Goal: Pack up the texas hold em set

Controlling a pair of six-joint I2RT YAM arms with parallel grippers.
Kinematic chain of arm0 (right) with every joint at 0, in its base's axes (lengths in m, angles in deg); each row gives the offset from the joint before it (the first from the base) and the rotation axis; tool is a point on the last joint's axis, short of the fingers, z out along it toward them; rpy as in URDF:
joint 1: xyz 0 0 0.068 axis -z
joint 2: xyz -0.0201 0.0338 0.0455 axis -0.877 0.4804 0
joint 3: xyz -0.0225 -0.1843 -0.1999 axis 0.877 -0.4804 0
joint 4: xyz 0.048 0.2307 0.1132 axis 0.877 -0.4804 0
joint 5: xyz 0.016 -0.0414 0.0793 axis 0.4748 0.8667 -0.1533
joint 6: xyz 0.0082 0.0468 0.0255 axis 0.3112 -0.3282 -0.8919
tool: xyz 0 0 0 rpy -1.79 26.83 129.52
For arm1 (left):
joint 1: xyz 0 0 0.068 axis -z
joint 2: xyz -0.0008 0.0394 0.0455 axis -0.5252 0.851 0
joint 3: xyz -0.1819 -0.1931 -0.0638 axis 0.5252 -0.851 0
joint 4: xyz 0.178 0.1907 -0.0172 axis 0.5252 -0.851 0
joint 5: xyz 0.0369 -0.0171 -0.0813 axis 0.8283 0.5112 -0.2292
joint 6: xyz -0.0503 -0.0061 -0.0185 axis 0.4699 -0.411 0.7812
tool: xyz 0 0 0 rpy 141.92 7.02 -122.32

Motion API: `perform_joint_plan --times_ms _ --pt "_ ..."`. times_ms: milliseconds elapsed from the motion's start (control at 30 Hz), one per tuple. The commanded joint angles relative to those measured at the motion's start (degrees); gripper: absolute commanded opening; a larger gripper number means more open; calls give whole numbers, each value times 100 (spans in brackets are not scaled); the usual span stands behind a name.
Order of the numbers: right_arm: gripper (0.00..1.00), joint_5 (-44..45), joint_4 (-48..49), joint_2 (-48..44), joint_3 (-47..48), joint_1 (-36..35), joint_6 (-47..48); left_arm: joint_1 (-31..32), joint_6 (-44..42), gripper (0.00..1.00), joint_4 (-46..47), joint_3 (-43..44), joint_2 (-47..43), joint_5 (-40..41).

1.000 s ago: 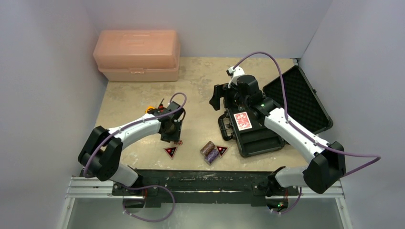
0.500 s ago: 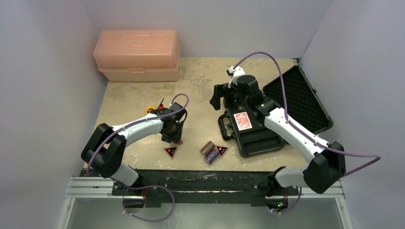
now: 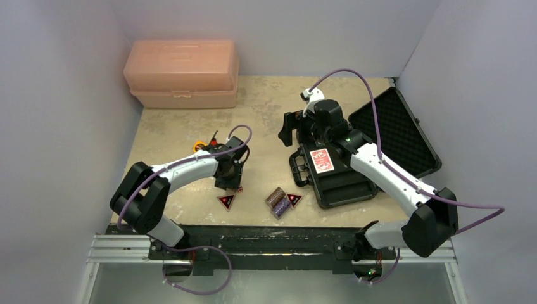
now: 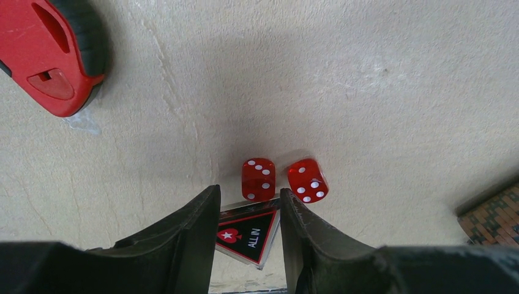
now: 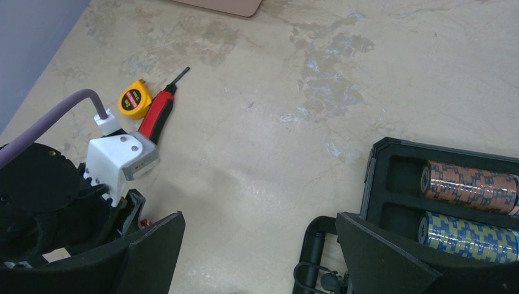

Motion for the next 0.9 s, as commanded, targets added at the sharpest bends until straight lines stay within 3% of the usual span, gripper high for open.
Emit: perform_joint_plan --times_ms 0,867 --pt "99 52 90 -20 6 -19 74 38 51 40 120 252 -36 88" --pt "99 35 76 15 24 -17 49 39 210 29 166 222 45 191"
